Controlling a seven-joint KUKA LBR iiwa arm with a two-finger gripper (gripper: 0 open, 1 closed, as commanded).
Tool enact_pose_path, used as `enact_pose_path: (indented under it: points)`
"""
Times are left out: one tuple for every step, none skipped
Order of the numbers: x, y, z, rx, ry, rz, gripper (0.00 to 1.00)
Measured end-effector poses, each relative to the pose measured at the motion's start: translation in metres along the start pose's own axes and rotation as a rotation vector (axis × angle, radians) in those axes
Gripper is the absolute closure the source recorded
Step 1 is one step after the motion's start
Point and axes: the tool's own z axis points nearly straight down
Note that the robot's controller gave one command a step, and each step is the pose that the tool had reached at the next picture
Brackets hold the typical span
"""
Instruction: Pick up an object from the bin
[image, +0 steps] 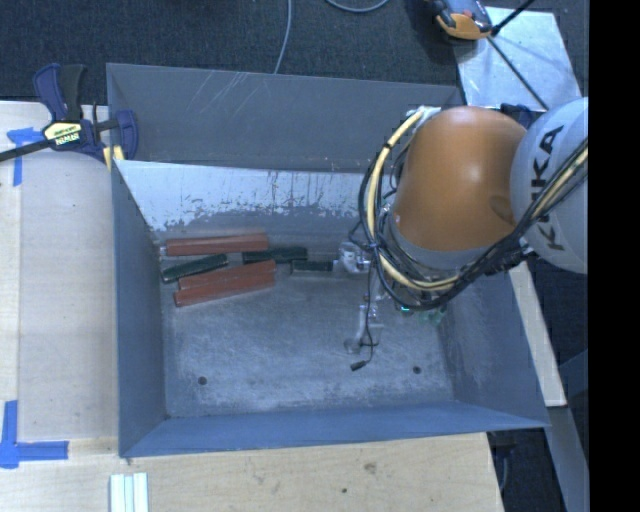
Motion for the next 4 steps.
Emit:
enact_pose_path:
  points:
    - [-0.002, 0.000, -0.004, -0.001, -0.009, 0.001, 0.00]
    - [-0.045, 0.017, 0.067, -0.002, -0.014, 0.006, 0.00]
    - [-0.067, 0.079, 0.064, 0.000, -0.007, -0.201, 0.00]
    - [-0.091, 0.093, 0.073, -0.002, -0.014, -0.112, 0.00]
